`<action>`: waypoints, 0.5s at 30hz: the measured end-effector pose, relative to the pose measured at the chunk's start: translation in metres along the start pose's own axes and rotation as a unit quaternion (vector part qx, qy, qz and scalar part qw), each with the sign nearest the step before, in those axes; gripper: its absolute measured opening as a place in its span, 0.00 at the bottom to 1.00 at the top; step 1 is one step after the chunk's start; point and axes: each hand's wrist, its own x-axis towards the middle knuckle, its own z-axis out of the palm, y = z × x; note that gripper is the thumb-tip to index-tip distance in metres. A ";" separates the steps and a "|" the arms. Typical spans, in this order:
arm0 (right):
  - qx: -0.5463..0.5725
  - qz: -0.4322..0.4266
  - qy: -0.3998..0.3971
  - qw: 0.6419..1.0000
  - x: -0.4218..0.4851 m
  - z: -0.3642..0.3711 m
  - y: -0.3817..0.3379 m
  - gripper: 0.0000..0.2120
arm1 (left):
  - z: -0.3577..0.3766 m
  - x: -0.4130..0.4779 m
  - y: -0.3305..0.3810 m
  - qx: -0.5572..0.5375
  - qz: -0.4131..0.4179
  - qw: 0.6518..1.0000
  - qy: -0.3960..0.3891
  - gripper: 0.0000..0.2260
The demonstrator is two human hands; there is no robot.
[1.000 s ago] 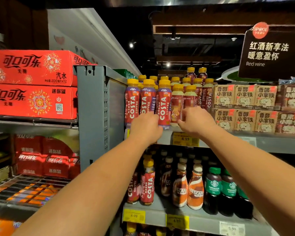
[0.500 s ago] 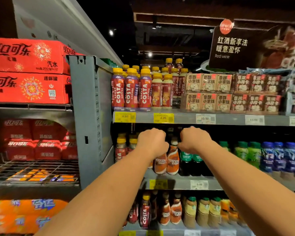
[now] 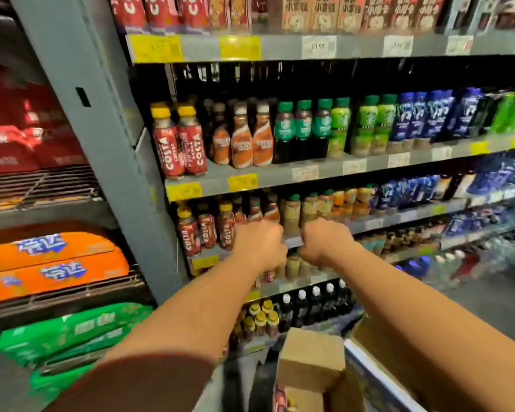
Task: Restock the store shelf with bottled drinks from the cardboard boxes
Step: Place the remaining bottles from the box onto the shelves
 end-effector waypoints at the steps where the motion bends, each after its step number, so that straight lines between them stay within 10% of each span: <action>1: 0.002 0.004 -0.010 1.000 -0.008 0.014 0.001 0.15 | 0.012 -0.007 0.003 0.001 0.006 1.000 -0.014 0.10; 15: 0.039 0.047 -0.150 0.987 -0.072 0.174 0.023 0.06 | 0.158 -0.057 0.051 -0.023 0.059 0.984 -0.165 0.08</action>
